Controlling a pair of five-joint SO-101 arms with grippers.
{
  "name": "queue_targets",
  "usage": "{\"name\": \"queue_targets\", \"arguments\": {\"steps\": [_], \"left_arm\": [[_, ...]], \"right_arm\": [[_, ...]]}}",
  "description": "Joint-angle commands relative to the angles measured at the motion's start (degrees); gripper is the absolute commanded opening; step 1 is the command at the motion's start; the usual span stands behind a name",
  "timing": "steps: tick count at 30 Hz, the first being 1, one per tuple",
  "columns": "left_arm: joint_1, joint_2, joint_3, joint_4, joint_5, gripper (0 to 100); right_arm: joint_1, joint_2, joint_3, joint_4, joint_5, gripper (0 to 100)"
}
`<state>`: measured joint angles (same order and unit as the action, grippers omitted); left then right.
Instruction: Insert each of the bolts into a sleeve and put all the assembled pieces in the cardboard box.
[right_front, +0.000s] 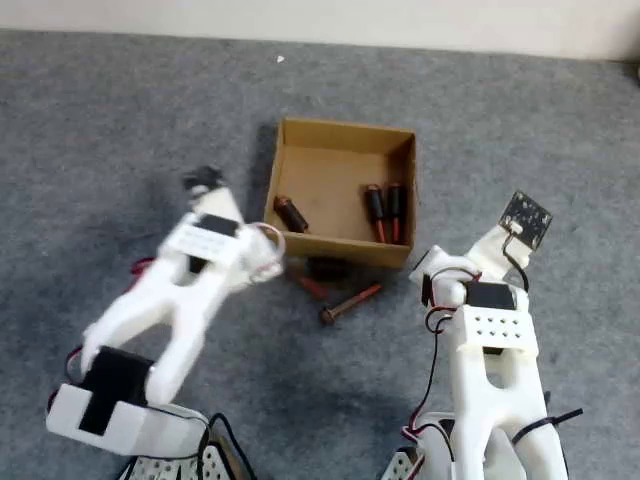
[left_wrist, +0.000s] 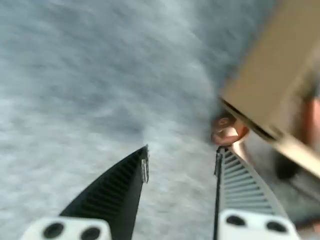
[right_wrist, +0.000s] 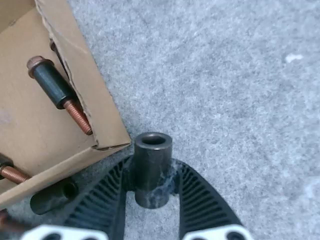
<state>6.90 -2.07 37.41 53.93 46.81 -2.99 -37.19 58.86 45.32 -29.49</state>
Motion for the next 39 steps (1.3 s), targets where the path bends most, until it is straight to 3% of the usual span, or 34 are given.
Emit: {"name": "queue_targets", "arguments": {"steps": [1,5,14,17,21,31,39], "left_arm": [[-8.4,-0.4,-7.34,3.6,-0.62,23],[-11.12,-0.4,-11.91,7.21,-2.9,23],[-7.6,-0.31,-20.53,22.59,-3.34,23],[-8.22,0.31,-20.53,22.33,-5.19,23],[-8.92,0.4,-19.47,22.42,-15.65,23],[-10.42,7.16,-20.0,21.71,-32.79,23],[-10.51,20.53,-29.23,19.16,-34.29,23]], "right_arm": [[0.75,-1.89,-0.22,-1.63,-0.53,0.4],[0.66,-1.89,-0.22,-1.63,-0.53,0.4],[0.66,-1.89,-0.22,-1.63,-0.53,0.4],[0.66,-1.89,-0.22,-1.63,-0.53,0.4],[0.66,-1.89,-0.22,-1.63,-0.53,0.4],[0.66,-1.89,-0.22,-1.63,-0.53,0.4],[0.66,-1.89,-0.22,-1.63,-0.53,0.4]]}}
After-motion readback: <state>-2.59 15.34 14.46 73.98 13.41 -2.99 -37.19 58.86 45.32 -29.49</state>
